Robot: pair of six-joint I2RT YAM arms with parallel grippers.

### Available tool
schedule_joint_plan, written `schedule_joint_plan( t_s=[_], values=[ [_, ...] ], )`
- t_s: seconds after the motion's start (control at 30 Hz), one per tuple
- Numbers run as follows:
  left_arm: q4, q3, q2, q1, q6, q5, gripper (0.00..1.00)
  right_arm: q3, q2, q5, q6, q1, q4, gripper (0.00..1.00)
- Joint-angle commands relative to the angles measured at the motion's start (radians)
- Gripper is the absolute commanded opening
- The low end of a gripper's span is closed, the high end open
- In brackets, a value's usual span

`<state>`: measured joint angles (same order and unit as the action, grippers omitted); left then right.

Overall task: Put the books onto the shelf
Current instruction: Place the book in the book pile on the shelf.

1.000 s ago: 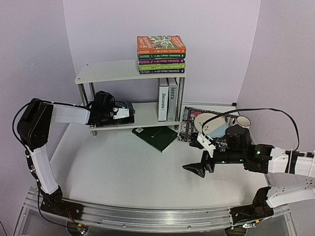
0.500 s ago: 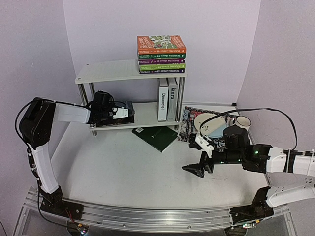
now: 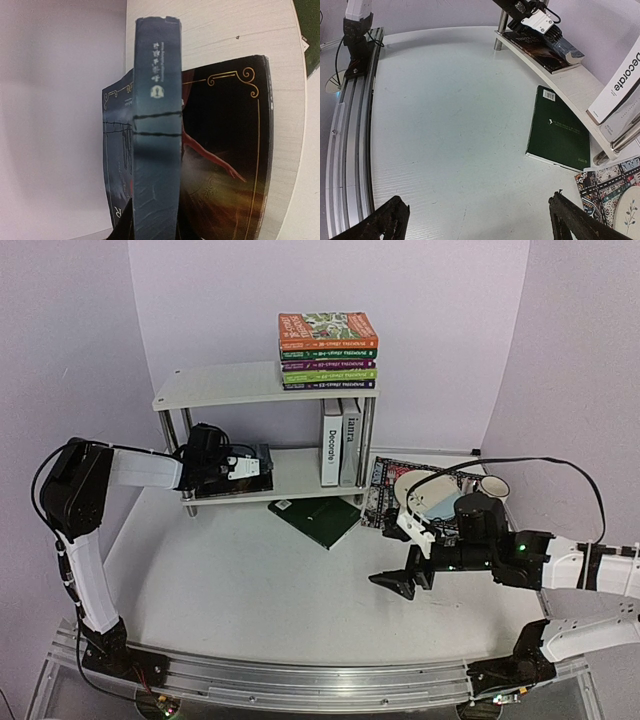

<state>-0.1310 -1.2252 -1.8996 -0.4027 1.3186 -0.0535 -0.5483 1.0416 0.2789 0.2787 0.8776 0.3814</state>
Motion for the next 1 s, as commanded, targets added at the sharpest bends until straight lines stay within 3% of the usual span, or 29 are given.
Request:
schedule_joint_plan(
  t_s=[0.0,0.1,0.2,0.47,0.57,0.7,0.97],
  values=[
    [-0.057,-0.005,0.033,0.008,-0.008,0.026,0.10,-0.044,-0.003,0.026,-0.010,0.003,0.010,0.98],
    [-0.049,0.003,0.034,0.009,-0.014,0.023,0.19,-0.040,-0.007,0.030,-0.014,0.003,0.010,0.98],
    [-0.030,0.009,0.047,0.009,-0.019,0.040,0.39,-0.037,-0.011,0.032,-0.017,0.003,0.010,0.98],
    [0.060,0.015,0.112,0.008,-0.043,0.087,0.54,-0.031,-0.016,0.034,-0.015,0.004,0.010,0.98],
    [0.156,0.007,0.137,0.010,-0.053,0.099,0.69,-0.030,-0.013,0.038,-0.013,0.003,0.011,0.98],
    [0.194,0.019,0.166,0.008,-0.071,0.101,0.73,-0.034,-0.003,0.048,-0.011,0.004,0.011,0.98],
    [0.220,-0.005,0.144,0.009,-0.108,0.107,0.70,-0.038,0.005,0.062,-0.016,0.003,0.011,0.98]
  ],
)
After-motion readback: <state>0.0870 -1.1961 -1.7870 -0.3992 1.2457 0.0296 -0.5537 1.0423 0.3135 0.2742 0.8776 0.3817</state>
